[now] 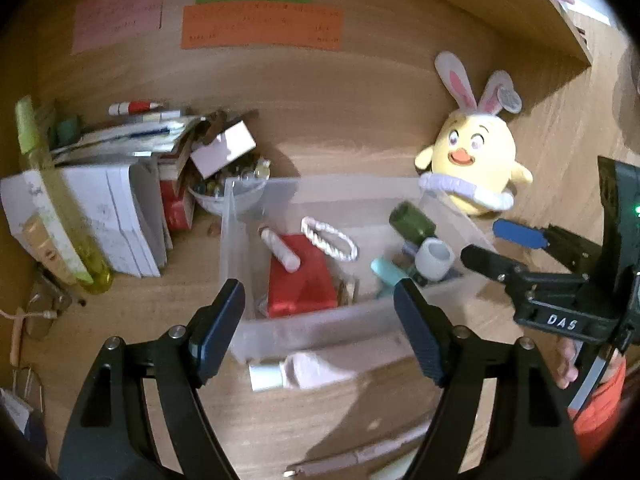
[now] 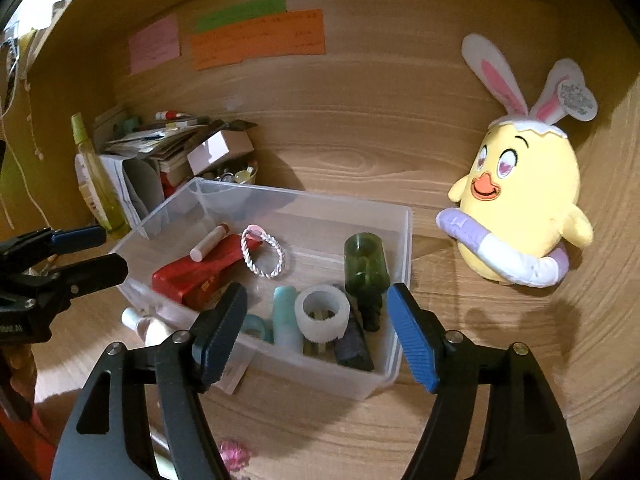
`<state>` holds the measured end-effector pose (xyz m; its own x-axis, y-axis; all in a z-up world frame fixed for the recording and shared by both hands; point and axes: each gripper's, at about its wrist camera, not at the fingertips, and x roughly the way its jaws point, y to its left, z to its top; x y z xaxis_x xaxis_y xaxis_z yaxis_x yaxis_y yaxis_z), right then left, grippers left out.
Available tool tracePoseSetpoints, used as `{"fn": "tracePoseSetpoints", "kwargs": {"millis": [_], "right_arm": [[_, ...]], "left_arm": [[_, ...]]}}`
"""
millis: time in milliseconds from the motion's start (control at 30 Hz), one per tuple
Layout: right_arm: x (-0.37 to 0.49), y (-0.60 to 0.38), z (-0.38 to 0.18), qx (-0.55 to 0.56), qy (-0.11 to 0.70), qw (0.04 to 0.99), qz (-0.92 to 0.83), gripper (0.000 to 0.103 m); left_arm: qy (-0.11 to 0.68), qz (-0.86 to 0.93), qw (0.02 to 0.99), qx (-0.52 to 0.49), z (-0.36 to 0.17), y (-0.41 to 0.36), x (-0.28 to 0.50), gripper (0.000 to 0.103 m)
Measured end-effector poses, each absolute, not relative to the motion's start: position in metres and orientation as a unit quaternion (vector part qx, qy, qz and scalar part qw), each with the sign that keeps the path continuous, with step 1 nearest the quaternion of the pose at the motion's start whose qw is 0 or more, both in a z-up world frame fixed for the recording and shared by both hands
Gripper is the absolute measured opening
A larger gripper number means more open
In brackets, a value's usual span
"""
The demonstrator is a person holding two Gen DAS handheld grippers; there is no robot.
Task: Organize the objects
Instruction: 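Grasp the white-pink pen with the left gripper while the right grasps the pink translucent clip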
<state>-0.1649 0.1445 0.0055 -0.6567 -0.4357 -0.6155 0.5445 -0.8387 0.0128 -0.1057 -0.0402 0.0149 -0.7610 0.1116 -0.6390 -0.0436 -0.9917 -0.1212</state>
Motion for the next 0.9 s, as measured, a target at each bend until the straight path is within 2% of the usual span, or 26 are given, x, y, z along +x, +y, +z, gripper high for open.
{"fn": "tracePoseSetpoints", "kwargs": {"millis": [900], "right_arm": [[-0.109, 0.126, -0.067, 0.423, 0.124, 0.308, -0.843, 0.067]], "left_arm": [[-0.031, 0.896, 0.087, -0.435, -0.057, -0.044, -0.04, 0.077]]}}
